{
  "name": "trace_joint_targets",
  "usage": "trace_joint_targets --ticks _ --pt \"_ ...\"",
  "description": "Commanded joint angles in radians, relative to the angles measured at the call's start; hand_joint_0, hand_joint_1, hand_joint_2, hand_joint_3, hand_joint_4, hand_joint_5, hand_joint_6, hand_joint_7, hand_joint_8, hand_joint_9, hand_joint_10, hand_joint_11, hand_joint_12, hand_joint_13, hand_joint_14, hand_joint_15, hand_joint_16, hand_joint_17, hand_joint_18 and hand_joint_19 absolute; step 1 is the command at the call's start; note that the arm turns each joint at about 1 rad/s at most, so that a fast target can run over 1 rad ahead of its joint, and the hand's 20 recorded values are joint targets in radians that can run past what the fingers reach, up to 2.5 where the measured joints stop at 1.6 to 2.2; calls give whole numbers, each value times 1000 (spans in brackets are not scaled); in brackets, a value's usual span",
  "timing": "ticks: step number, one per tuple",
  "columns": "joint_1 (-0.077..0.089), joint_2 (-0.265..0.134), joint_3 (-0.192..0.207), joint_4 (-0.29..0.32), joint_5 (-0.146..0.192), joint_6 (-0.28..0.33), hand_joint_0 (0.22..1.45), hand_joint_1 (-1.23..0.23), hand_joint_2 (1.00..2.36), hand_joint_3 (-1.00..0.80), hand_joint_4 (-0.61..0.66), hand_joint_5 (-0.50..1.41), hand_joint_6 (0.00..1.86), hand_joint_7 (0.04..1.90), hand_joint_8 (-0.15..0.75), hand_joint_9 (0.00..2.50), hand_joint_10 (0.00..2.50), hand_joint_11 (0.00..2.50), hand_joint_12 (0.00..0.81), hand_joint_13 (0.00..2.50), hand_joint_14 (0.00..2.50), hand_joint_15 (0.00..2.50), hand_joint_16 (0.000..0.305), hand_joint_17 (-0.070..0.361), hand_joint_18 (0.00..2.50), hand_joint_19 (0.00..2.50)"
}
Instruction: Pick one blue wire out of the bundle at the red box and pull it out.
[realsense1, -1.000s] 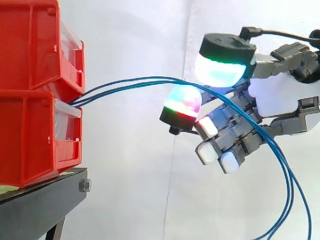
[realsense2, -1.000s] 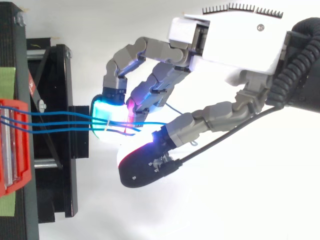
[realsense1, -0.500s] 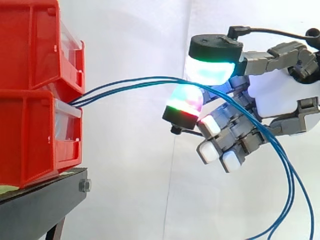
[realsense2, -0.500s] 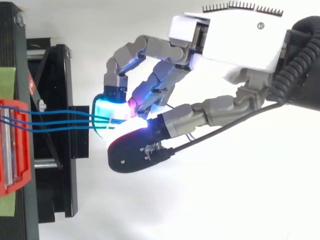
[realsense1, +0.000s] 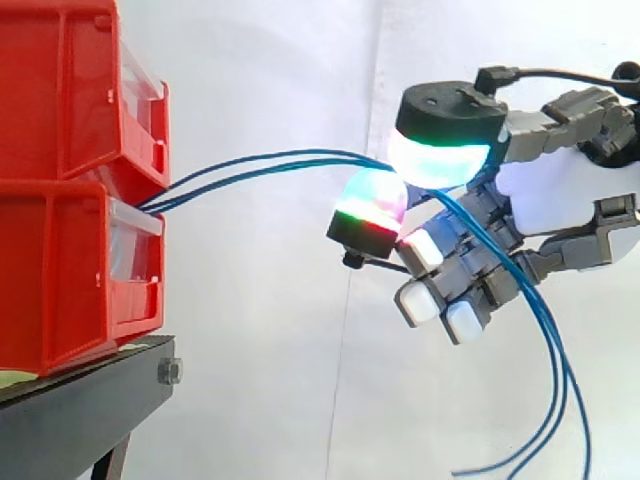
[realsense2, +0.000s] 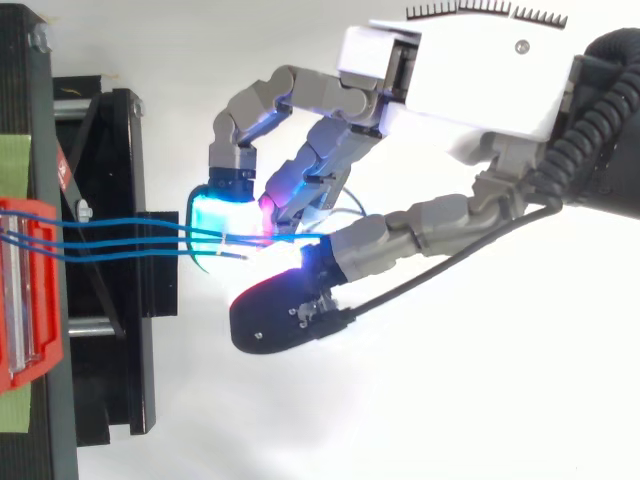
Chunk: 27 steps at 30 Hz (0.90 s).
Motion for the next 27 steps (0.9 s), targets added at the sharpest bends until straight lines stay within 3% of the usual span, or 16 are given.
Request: trace_joint_targets --ticks 1,3,5,7,10,18,27 --pt "0 0 0 0 -1 0 625 -984 1001 -494 238 -189 941 961 375 845 13 752 422 841 14 471 51 115 899 550" --pt "0 -1 0 0 -1 0 592 -970 1000 -500 239 -190 940 954 377 845 11 746 422 841 16 478 52 116 902 555" --pt "-2 -1 0 0 -1 0 505 -861 1000 -500 256 -186 938 933 395 867 12 742 439 856 15 478 56 125 929 561" --pt "-2 0 0 0 -1 0 462 -627 1000 -500 283 -175 921 924 441 955 9 726 470 894 12 479 60 136 948 583" --pt "0 0 1 0 -1 0 477 -552 1000 -500 284 -166 905 936 441 1008 11 721 472 924 13 485 61 137 970 594" --pt "0 0 1 0 -1 0 554 -693 1008 -379 267 -162 896 992 424 1022 10 737 447 936 12 493 55 123 955 612" --pt "-2 0 1 0 -1 0 567 -787 1008 -382 264 -165 914 982 418 1008 12 746 436 939 13 495 53 119 963 612"
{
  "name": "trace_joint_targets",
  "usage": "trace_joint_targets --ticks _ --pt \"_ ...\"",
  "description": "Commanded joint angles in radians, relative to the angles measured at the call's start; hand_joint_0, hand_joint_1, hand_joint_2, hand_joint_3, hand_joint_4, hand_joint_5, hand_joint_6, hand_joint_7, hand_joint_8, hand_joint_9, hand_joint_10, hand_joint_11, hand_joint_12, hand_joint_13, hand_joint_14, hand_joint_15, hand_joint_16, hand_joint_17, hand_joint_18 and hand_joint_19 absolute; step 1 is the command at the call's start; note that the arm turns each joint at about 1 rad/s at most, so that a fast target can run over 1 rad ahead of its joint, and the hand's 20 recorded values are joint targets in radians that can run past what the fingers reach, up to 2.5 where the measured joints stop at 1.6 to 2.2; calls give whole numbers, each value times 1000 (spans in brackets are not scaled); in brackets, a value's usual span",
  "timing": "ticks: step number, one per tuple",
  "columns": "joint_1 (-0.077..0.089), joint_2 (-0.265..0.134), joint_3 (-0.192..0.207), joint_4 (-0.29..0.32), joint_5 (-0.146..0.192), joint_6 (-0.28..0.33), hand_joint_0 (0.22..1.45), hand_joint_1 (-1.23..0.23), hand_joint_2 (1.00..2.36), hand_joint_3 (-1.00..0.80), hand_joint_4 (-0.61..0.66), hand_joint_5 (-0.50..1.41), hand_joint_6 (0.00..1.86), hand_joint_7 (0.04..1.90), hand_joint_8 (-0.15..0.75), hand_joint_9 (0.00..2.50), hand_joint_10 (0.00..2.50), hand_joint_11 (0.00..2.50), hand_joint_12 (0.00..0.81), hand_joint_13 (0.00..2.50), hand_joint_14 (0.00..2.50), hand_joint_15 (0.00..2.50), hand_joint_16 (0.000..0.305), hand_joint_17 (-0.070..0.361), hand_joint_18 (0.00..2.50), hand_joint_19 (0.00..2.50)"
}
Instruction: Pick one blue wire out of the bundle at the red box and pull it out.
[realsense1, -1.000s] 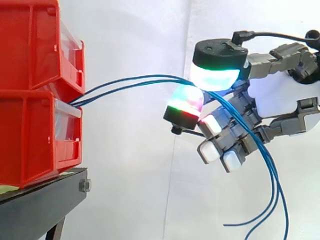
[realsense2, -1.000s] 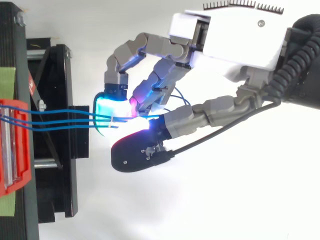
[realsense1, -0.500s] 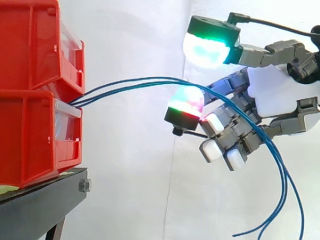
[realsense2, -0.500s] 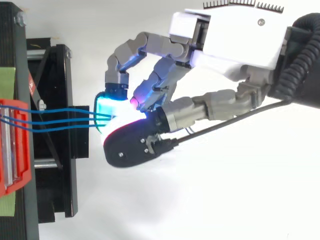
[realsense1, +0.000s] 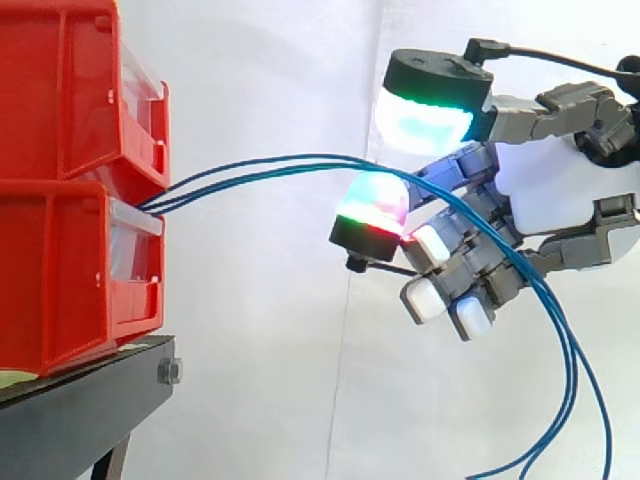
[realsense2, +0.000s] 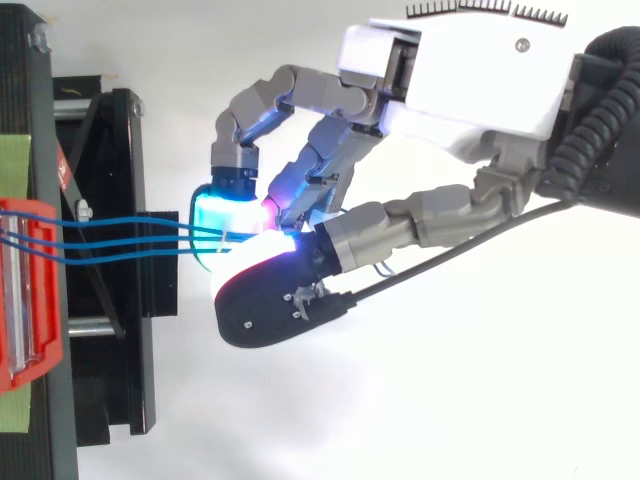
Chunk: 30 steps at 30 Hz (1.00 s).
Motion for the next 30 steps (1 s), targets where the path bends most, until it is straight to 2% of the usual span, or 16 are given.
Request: trace_joint_targets --ticks 1,25,30 --pt "1 0 -1 0 0 0 571 -787 1009 -376 261 -163 916 980 415 1012 11 752 436 945 13 493 53 119 967 611" --pt "1 0 -1 0 0 0 583 -719 1013 -291 249 -137 912 1059 419 1081 14 753 432 970 13 501 51 115 975 622" --pt "1 0 1 0 0 0 636 -839 1013 -295 225 -144 921 1041 412 1049 12 758 435 970 16 498 50 113 980 598"
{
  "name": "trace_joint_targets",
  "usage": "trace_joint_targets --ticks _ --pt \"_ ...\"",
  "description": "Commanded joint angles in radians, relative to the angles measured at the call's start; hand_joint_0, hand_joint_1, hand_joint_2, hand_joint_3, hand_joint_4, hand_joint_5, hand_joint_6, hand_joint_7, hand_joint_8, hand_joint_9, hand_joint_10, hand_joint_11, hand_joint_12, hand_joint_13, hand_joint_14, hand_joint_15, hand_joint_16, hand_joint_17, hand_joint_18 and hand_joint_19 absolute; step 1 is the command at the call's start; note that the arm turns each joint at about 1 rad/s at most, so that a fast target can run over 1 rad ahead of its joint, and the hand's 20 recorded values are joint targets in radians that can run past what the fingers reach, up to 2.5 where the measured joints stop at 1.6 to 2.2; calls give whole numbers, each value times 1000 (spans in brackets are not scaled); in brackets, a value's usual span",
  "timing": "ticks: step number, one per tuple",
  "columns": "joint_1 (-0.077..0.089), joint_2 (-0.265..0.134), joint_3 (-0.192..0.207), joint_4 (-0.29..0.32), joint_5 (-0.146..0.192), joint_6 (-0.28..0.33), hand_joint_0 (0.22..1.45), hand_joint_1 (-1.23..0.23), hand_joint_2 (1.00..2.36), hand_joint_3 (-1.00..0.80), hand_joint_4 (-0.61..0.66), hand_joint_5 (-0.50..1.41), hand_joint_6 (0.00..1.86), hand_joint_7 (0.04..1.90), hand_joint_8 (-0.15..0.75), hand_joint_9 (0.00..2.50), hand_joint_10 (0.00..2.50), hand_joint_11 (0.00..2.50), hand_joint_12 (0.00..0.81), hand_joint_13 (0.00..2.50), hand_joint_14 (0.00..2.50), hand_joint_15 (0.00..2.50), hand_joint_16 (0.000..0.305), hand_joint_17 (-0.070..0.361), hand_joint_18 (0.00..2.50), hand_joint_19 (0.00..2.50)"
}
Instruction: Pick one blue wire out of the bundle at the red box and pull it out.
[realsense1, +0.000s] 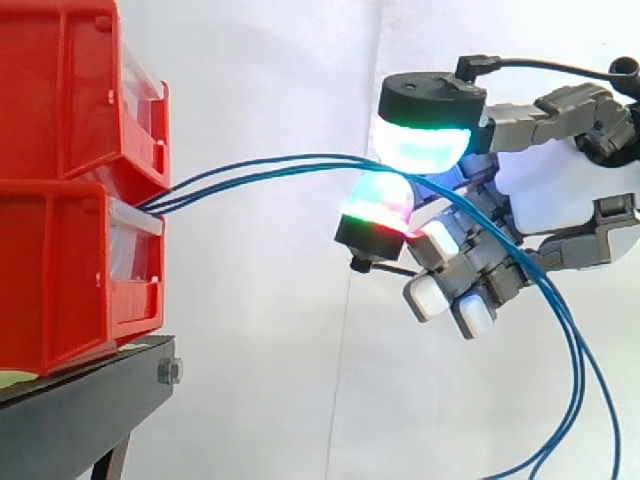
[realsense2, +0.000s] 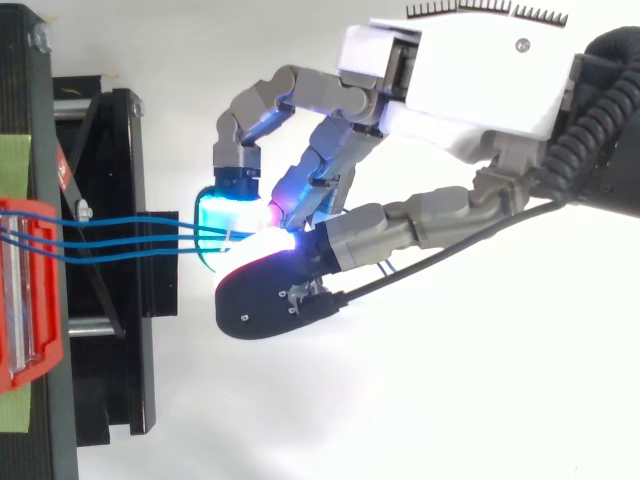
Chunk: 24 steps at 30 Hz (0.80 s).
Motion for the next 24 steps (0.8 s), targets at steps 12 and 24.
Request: trace_joint_targets --ticks 12,24 --pt "0 0 -1 0 0 0 545 -846 1000 -497 270 -176 931 923 399 909 12 754 428 871 13 482 52 117 918 557" --pt "-3 0 1 0 0 0 602 -708 1010 -366 260 -134 918 1074 411 1023 13 743 424 931 13 487 49 111 936 586"
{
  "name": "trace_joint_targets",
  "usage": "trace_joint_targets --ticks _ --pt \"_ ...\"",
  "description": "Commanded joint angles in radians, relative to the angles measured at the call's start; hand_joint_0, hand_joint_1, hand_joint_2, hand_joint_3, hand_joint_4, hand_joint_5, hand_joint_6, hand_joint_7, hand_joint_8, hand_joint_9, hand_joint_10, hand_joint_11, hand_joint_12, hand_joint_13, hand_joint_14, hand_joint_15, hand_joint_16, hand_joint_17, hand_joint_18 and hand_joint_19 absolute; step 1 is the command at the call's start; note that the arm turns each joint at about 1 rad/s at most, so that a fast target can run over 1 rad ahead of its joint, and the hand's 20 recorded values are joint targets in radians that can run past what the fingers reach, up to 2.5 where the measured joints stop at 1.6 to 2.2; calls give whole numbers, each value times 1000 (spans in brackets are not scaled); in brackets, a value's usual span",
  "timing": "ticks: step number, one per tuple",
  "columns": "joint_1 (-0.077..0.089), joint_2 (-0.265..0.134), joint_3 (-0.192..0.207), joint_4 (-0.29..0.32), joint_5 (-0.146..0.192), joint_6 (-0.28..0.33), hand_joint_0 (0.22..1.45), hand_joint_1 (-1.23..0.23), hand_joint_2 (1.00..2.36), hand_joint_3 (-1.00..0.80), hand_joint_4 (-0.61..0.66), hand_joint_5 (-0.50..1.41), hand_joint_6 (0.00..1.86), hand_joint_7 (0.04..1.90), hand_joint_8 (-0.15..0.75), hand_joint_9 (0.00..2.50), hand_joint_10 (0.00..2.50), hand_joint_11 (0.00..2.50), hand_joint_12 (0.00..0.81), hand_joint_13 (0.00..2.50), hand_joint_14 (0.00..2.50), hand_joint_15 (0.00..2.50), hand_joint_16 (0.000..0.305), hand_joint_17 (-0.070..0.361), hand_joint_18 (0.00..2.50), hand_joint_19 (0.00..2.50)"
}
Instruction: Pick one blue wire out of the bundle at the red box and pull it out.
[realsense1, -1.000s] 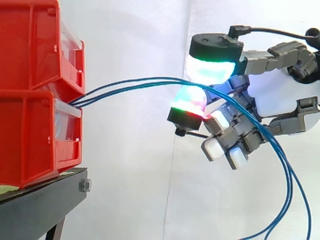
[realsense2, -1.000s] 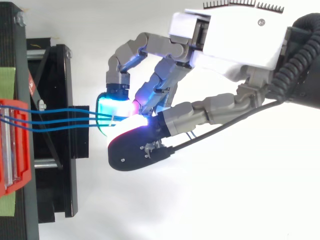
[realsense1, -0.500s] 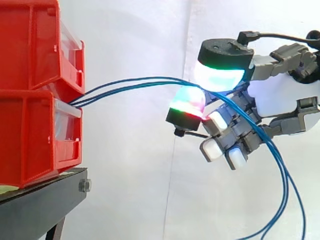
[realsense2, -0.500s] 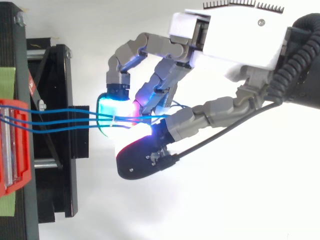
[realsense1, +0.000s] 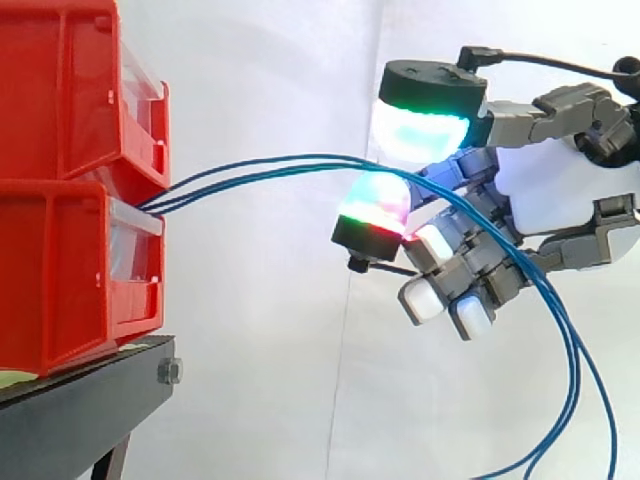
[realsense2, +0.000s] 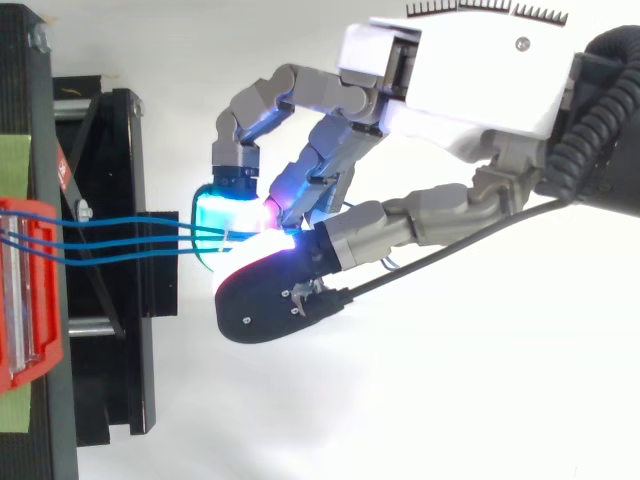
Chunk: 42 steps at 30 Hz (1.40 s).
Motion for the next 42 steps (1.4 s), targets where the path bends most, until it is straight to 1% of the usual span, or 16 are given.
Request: trace_joint_targets --ticks 1,4,7,11,13,16,18,20,23,24,26,29,33,34,36,42 --pt "-2 0 -1 -2 0 0 604 -715 1010 -357 264 -134 919 1071 409 1025 13 738 423 932 15 489 49 111 937 586" --pt "-3 0 -1 -2 0 0 622 -750 1012 -324 258 -134 921 1085 408 1033 10 755 425 943 15 486 49 111 943 587" --pt "-3 0 1 -2 0 0 666 -820 1013 -296 189 -138 930 1114 406 1024 13 768 421 954 14 491 49 110 953 584" --pt "-3 0 1 2 2 0 705 -882 1014 -282 121 -154 956 1061 394 991 14 777 417 942 14 496 48 108 953 555" --pt "-3 0 1 3 3 0 726 -907 1013 -312 131 -164 961 1038 388 970 11 771 415 933 14 497 48 108 943 549" --pt "-3 0 1 0 2 0 767 -941 1005 -434 231 -196 965 928 365 839 14 748 409 875 14 481 49 111 922 503" --pt "-3 0 1 0 2 0 764 -962 1000 -500 244 -206 962 906 361 804 13 752 405 859 14 475 50 112 922 477" --pt "-3 0 1 0 2 0 746 -955 1000 -500 248 -209 961 883 360 791 14 747 406 849 14 469 50 113 914 475" --pt "-3 0 1 0 2 0 675 -939 1000 -500 257 -210 956 870 358 782 14 741 407 838 14 476 51 114 897 493" --pt "-3 0 1 0 2 0 631 -920 1000 -500 257 -209 953 876 364 798 12 746 409 837 14 483 50 113 891 513" --pt "-3 0 1 0 2 0 556 -848 1000 -500 260 -198 943 895 384 848 12 752 432 861 14 490 52 117 893 551" --pt "-3 0 1 0 2 0 525 -748 1000 -500 255 -177 933 921 407 938 13 749 437 889 15 502 54 121 912 580" --pt "-3 0 1 0 2 0 554 -689 1000 -500 246 -157 925 983 406 998 13 740 433 923 14 498 52 116 919 597" --pt "-3 0 1 0 2 0 585 -686 1001 -490 240 -152 925 996 405 1046 11 747 424 936 14 500 50 112 918 603" --pt "-3 0 1 0 2 0 595 -683 1004 -439 237 -144 925 1019 405 1057 14 752 424 952 14 497 49 111 934 602" --pt "-3 0 1 0 2 0 628 -743 1014 -308 221 -135 935 1059 417 1108 16 766 417 985 14 504 48 109 953 593"
